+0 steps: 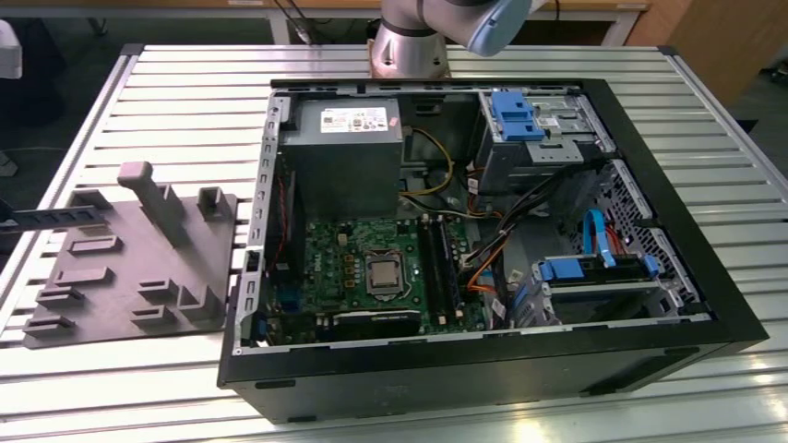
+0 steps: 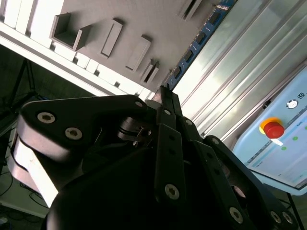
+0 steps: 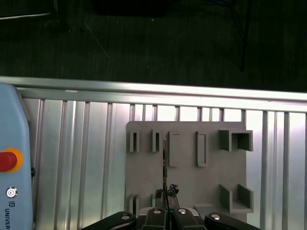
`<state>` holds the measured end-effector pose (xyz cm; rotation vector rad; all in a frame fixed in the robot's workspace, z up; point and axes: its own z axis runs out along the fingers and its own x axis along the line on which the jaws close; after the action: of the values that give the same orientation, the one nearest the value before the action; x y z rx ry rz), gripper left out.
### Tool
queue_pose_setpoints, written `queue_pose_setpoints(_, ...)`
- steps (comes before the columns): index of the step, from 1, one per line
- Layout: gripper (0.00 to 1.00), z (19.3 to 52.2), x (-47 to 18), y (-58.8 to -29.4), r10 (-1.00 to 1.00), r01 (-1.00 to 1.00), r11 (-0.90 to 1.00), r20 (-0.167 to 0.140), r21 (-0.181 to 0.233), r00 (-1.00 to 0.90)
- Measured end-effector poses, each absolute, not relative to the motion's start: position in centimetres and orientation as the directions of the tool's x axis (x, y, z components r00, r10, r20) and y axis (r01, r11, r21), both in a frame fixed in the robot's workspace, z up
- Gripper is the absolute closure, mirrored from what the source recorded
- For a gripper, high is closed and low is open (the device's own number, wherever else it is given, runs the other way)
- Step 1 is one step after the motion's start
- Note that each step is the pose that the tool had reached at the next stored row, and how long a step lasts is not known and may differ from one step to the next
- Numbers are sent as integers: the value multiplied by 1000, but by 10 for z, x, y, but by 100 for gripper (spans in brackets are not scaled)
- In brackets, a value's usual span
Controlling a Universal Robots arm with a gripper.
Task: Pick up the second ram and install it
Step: 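Pick up the second ram and move it above second insertion slot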
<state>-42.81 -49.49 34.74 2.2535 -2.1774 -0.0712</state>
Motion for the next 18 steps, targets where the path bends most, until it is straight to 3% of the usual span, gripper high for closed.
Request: queue_pose_setpoints(18, 89, 365, -430, -495, -999, -999, -35, -27, 31, 34)
